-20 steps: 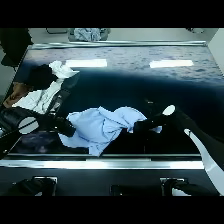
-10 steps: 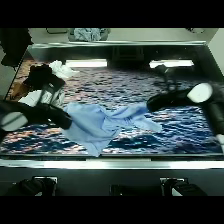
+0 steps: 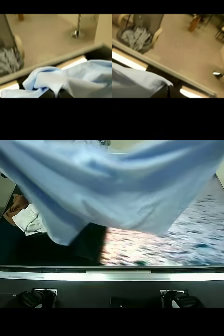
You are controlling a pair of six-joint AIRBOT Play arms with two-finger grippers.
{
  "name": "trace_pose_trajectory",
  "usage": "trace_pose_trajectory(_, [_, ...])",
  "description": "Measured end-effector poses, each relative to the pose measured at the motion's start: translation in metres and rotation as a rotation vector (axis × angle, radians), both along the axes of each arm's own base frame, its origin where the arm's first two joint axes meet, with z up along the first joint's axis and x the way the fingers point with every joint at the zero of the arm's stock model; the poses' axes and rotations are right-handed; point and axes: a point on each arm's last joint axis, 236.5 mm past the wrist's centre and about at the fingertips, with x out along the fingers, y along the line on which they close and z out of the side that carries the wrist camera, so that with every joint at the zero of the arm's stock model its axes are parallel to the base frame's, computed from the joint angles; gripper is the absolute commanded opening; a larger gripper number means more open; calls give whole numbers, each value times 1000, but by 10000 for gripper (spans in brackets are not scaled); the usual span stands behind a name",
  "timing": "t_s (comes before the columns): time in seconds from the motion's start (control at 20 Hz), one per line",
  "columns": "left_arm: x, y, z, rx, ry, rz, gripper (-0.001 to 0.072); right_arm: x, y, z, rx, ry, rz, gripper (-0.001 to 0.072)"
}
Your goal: Fold the shirts.
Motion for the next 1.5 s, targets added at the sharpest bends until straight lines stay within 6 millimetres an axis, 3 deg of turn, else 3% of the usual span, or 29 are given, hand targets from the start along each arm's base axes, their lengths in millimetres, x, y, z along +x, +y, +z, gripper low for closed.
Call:
trace_pose_trajectory(0.05, [-16,2,29,-56,-83,-24,29,-19,-5,23,15,-70,-14,41])
trace_pose_trajectory(0.15, [-40,1,64,-137,-183,-78,29,-51,-13,52,51,-166,-28,41])
trace_pose_trajectory(0.35, [-54,-4,86,-207,-248,-132,28,-82,-21,75,87,-249,-42,41])
trace_pose_trajectory(0.5, [-53,-3,99,-233,-298,-126,28,-78,-25,72,87,-233,-65,42])
trace_pose_trajectory(0.65, [-14,-1,83,-168,-267,-37,28,-30,-32,31,57,-59,-121,42])
trace_pose_trajectory(0.7, [7,-2,68,-132,-224,0,28,-9,-33,10,41,24,-138,42])
trace_pose_trajectory(0.8, [61,-6,15,-38,-79,76,29,44,-36,-45,-3,221,-177,42])
trace_pose_trajectory(1.0, [168,-6,-141,129,291,186,29,154,-33,-165,-102,545,-217,42])
trace_pose_trajectory(1.15, [221,-15,-255,191,520,195,30,228,-23,-256,-104,685,-219,42])
trace_pose_trajectory(1.3, [247,-29,-351,213,711,173,57,269,-3,-343,-37,824,-191,43])
trace_pose_trajectory(1.35, [249,-33,-374,214,764,164,109,277,5,-369,-10,868,-175,44])
trace_pose_trajectory(1.4, [251,-38,-395,209,812,154,210,282,13,-392,16,910,-159,45])
trace_pose_trajectory(1.45, [249,-41,-412,204,858,144,355,285,20,-410,38,943,-146,61])
trace_pose_trajectory(1.5, [247,-45,-425,200,896,134,490,288,26,-423,62,967,-134,278])
